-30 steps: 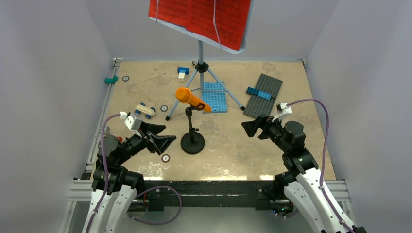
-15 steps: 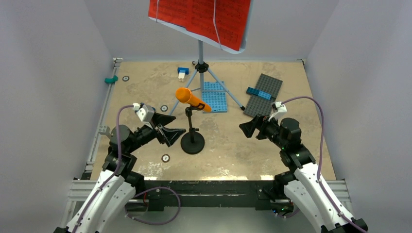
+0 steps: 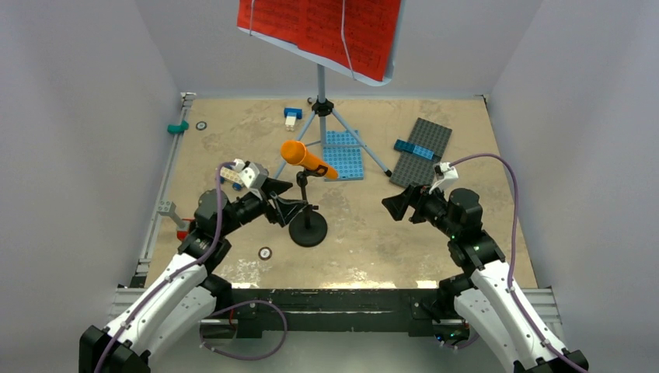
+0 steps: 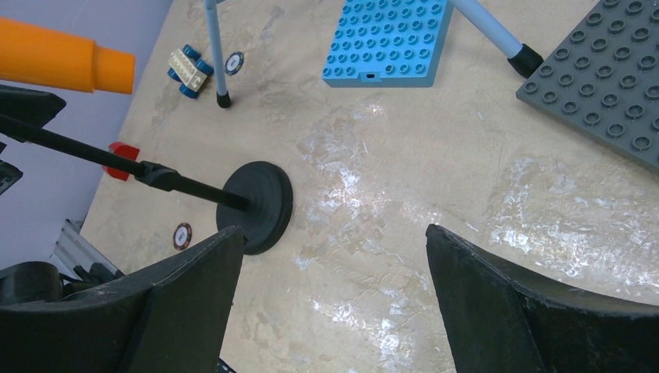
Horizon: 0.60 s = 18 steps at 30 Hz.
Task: Pack up the instrument practice props
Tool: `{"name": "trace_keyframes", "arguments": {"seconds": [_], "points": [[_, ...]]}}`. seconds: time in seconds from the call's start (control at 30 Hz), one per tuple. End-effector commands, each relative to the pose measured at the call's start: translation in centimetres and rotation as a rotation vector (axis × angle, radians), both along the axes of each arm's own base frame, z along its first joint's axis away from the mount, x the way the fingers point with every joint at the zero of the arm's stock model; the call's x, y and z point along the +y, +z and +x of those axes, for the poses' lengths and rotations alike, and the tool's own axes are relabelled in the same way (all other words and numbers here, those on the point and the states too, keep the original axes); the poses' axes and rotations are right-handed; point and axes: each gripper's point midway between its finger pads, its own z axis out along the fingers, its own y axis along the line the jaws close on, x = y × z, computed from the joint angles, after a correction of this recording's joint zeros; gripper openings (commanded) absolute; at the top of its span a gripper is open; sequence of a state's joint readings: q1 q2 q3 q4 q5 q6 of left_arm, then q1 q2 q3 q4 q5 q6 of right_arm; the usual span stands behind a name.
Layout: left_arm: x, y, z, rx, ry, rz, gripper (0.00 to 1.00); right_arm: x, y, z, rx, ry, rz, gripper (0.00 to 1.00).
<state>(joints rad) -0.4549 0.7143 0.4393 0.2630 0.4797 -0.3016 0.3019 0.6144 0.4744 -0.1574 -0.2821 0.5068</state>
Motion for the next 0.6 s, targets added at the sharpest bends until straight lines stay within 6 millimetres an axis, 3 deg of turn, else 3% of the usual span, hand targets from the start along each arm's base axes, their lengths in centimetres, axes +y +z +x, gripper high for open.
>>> {"name": "trace_keyframes", "arguments": {"seconds": [0.0,0.3,0.57], "points": [[-0.8,3.5,1.2,-0.145,0.031,-0.041,0.73,0.6,2.6,0.3,-0.071,0.033,0.019,0.91],[-3.1,2.7,1.2,-0.191,0.037,-0.001,0.6,0.6,2.6,0.2,-0.063,0.033,0.016,0.91],[-2.4,2.6,1.6,-0.236,0.132,-0.007,0.42,0.6,2.2,0.2,-0.054,0.036,0.016,0.9]]}}
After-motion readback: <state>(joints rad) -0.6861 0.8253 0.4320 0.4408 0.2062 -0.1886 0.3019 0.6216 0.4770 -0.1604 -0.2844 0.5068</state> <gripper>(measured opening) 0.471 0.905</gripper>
